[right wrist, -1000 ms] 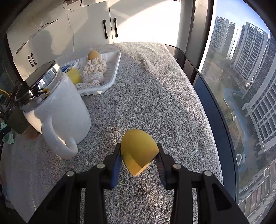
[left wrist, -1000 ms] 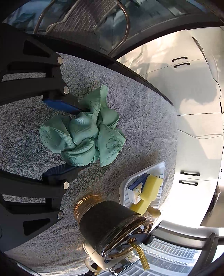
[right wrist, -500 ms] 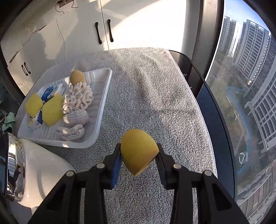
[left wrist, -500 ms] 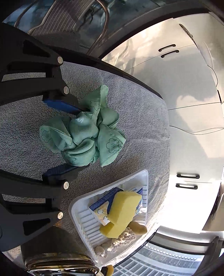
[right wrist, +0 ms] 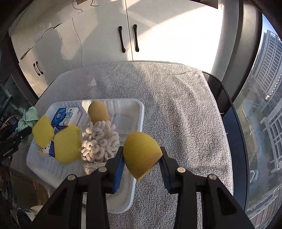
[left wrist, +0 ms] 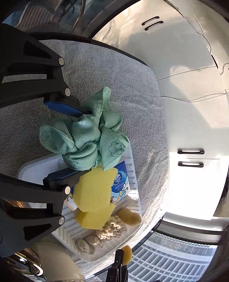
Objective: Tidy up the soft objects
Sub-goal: 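Carry the green cloth and egg sponge over the white tray with both tools, then open both tools to drop the cloth and egg sponge into the tray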
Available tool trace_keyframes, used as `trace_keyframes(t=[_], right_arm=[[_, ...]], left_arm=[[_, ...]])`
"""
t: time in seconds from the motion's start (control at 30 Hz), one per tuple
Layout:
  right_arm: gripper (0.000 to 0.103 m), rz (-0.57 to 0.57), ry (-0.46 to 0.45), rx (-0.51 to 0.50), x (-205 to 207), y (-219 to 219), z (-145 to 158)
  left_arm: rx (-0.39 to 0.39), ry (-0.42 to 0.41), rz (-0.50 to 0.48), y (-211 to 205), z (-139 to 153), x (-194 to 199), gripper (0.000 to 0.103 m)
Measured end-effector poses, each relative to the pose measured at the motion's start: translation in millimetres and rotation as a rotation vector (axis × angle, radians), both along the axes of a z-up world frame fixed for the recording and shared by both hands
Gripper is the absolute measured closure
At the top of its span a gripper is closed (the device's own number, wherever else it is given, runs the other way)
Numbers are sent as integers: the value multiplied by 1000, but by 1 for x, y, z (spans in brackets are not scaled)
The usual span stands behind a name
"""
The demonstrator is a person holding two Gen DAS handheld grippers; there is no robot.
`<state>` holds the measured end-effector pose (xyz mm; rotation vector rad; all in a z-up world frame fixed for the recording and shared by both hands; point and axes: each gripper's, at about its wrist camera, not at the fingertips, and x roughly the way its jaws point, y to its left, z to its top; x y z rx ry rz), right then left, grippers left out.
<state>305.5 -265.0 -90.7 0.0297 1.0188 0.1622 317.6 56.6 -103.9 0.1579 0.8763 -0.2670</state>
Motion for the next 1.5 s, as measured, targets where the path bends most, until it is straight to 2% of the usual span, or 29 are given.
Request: trace_keyframes(t=[0.13,0.4,0.5,0.6,0.67,0.73,0.77,0.83,0.97,1.17,1.33,1.5], right_arm=[[63,52,15,-6,10,17,-5],[62,104,49,50,26,37,-14],[62,111,63,37,30,41,-18],[62,110,70,26,31,43,-19],[61,110,76,26,31,43,-19],[57,114,79,19,30,44,-18],[51,121,84,14,29,44,-18],[48,127,90,5,28,45,-18],[47,120,90,13,24,43,-17],[44,94,62,22,12,35,-6],[41,63,33,45,-7,26,5],[40,-11,-7,33,-32,13,15]], left_arm=[[17,11,-55,-18,-4,6,51],[-36,60,-134,-32,-4,20,50],[-62,95,-133,-31,-5,26,48],[-100,142,-119,-26,-7,33,45],[-114,146,-111,-23,-6,32,34],[-115,129,-106,-21,-3,28,29],[-114,125,-106,-21,-2,26,28],[-114,111,-108,-21,1,21,28],[-127,88,-93,-19,8,15,28],[-188,39,-29,0,24,4,27],[-174,12,31,13,33,-12,26],[-125,-36,136,26,40,-34,26]])
